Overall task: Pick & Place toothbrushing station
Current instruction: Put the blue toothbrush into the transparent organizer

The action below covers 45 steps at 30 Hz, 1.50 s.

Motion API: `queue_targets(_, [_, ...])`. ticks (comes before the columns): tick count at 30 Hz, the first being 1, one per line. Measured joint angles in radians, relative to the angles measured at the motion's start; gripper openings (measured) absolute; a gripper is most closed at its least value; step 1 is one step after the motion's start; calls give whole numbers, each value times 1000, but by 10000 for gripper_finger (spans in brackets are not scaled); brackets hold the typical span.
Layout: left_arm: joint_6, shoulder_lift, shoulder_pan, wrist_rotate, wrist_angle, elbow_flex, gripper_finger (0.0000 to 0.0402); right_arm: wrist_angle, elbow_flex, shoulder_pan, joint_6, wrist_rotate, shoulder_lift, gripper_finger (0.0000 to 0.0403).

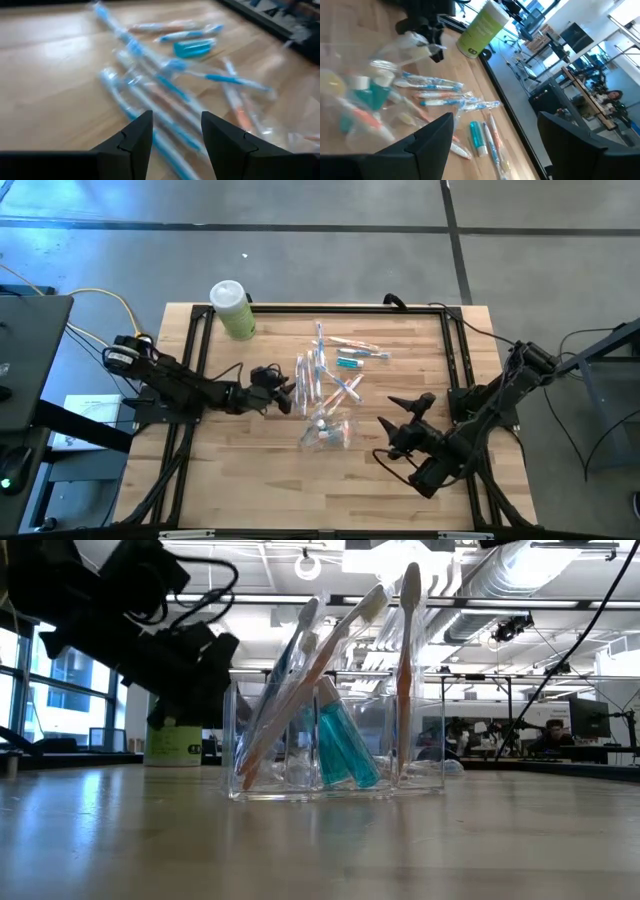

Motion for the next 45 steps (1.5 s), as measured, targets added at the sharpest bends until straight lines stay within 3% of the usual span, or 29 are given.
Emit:
queue_targets(12, [-96, 8, 62, 49, -46, 0, 163, 32, -54, -104, -1, -12, 0, 282])
queue_targets(18, [-118, 76, 71, 50, 6, 2, 163, 37, -60, -127, -2, -48, 0, 282])
queue_targets(26, [-21, 180, 78, 103, 163, 19, 163, 37, -60, -125, -4, -53, 0, 282])
queue_targets(45, [-1, 218, 104, 98, 111, 52, 163, 37, -60, -126, -4, -58, 0, 282])
